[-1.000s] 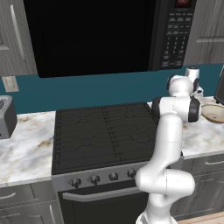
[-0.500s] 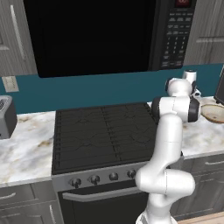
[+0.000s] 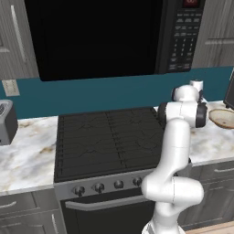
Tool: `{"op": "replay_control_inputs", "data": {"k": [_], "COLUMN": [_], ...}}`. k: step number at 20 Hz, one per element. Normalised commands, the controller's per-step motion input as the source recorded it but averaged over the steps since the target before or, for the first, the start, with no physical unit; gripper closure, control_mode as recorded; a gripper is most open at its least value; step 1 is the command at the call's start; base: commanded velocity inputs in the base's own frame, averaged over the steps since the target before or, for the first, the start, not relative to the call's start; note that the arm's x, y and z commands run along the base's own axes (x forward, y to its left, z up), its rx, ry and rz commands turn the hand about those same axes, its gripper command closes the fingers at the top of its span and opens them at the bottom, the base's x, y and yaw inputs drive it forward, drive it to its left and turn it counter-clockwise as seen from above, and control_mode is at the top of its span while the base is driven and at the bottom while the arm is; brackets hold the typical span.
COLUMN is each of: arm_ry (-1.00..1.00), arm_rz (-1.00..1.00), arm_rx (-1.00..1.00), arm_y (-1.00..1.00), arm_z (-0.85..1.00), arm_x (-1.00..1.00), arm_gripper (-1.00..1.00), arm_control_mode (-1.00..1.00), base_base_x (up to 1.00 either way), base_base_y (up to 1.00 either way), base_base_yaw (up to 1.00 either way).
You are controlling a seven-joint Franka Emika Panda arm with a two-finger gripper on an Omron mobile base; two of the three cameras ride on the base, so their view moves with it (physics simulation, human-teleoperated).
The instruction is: Pick the cup and bowl from the counter and place them on the counter next to the sink.
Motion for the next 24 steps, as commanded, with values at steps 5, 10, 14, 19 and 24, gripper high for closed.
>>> {"op": "replay_control_inputs", "data": {"k": [5, 10, 14, 19, 24], "arm_ry": [0.00, 0.00, 0.00, 0.00, -0.10], "arm_rz": [0.00, 0.00, 0.00, 0.00, 0.01], "arm_rx": [0.00, 0.00, 0.00, 0.00, 0.04], "arm_y": [0.00, 0.00, 0.00, 0.00, 0.00], "arm_z": [-0.16, 0.00, 0.00, 0.00, 0.04], "arm_x": [0.01, 0.00, 0.00, -0.11, -0.87], "arm_gripper": [-1.00, 1.00, 1.00, 1.00, 1.00], "arm_control_mode": [-1.00, -1.00, -1.00, -1.00, -1.00], "base_base_x": [0.00, 0.00, 0.00, 0.00, 0.00], "base_base_y": [0.00, 0.00, 0.00, 0.00, 0.00], "base_base_yaw": [0.00, 0.00, 0.00, 0.00, 0.00]}}
